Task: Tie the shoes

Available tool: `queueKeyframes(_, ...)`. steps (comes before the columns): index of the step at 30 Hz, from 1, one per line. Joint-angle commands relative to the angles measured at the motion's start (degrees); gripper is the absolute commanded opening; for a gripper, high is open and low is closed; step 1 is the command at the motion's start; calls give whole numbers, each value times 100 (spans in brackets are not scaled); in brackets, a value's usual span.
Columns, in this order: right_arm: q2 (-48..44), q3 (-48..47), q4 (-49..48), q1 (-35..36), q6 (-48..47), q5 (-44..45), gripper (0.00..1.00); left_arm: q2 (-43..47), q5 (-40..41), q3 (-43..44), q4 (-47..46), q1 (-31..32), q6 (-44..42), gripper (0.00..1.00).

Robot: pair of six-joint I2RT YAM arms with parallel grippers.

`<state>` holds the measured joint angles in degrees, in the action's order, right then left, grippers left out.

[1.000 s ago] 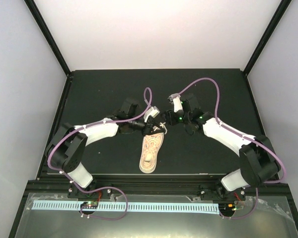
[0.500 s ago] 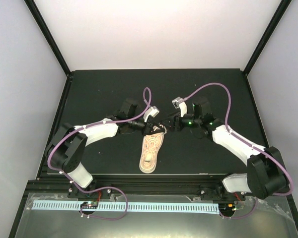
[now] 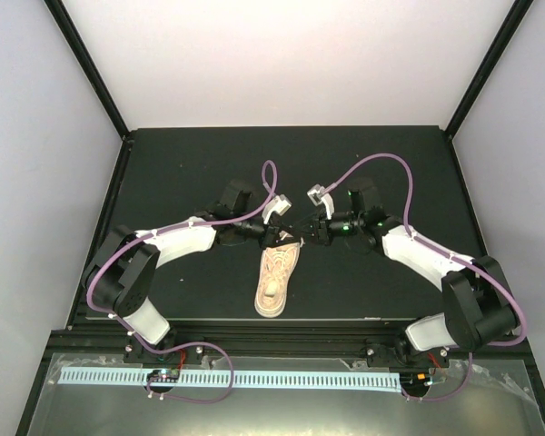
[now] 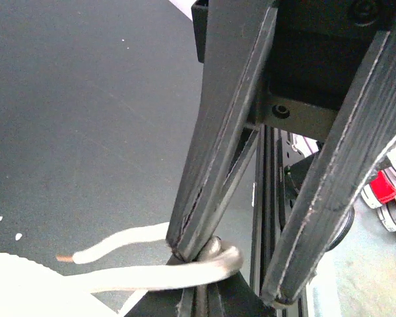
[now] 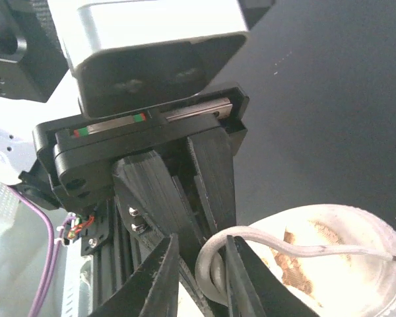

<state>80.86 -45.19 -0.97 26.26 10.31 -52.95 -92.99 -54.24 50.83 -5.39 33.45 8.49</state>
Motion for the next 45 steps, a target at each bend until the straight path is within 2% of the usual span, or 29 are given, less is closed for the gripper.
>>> queueKeyframes(1,11,-19,-87,-7,-90,-145,20,157,-180,32,60,18,-201,1)
queueKeyframes(4,6,9,-91,-8,-82,-132,13,174,-186,32,54,15,-208,1)
queueKeyframes(6,15,18,-87,-11,-86,-132,12,187,-188,32,31,12,-212,1)
queueKeyframes(15,28,130,-120,-7,-84,-293,25,243,-204,42,0,16,-205,2)
queueKeyframes(20,15,220,-149,-11,-90,-251,26,268,-208,35,-4,12,-199,1)
queueKeyframes(22,18,237,-161,-7,-86,-216,23,288,-218,33,-15,12,-190,2)
queueKeyframes(28,-25,246,-238,-7,-29,-240,2,299,-236,26,-2,14,-214,2)
queueKeyframes(33,-76,264,-228,-7,-25,-230,2,299,-196,25,-57,14,-174,2)
queueKeyframes(34,-93,273,-228,-8,-3,-199,2,313,-137,31,-20,8,-173,4)
queueKeyframes(37,-167,223,-124,-7,117,-22,2,519,309,-21,176,-18,-261,21)
queueKeyframes(40,-231,84,202,-8,305,306,2,994,1084,-273,331,-40,-500,42)
queueKeyframes(45,-273,-144,684,-7,676,722,2,1880,2280,-748,538,-36,-850,61)
